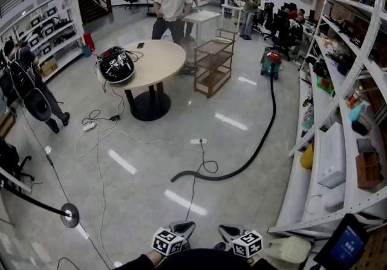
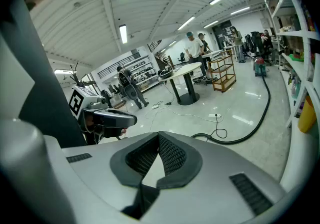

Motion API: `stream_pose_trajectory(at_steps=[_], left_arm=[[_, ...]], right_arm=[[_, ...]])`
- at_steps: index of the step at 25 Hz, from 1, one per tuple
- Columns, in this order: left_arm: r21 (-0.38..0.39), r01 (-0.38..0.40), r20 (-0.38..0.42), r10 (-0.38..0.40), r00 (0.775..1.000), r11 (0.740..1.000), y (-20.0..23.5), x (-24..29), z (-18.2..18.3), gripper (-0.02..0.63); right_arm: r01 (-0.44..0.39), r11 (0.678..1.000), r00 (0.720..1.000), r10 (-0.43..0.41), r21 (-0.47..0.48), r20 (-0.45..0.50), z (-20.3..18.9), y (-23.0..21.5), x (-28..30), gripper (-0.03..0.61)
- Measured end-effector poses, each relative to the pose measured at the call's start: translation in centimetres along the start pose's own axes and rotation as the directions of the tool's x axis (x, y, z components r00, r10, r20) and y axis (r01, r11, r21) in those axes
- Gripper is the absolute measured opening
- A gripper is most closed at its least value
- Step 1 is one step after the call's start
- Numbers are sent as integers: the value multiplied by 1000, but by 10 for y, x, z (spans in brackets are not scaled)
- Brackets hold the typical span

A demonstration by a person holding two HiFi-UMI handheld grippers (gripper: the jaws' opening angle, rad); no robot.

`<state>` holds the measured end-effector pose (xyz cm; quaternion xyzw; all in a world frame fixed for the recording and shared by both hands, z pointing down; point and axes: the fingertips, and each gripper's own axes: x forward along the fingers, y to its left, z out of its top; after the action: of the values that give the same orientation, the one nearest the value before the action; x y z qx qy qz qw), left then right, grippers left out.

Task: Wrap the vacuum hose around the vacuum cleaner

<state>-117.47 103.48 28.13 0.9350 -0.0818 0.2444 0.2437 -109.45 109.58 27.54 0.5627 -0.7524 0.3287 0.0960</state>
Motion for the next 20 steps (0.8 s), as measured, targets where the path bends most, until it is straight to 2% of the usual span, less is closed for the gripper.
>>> stream_pose_trajectory(at_steps=[7,17,20], left_arm=[[17,0,3,0,1000,1000,4,-5,-1,35],[-12,-46,30,46,998,999,15,-14,-8,35],[-11,-45,15,46,999,999,12,-6,-8,35]], right_arm=[[0,1000,1000,0,-7,6,4,7,7,14],[-31,999,999,31,-36,17,-2,10,18,14],[-17,999,999,18,-40,26,2,0,12,15]])
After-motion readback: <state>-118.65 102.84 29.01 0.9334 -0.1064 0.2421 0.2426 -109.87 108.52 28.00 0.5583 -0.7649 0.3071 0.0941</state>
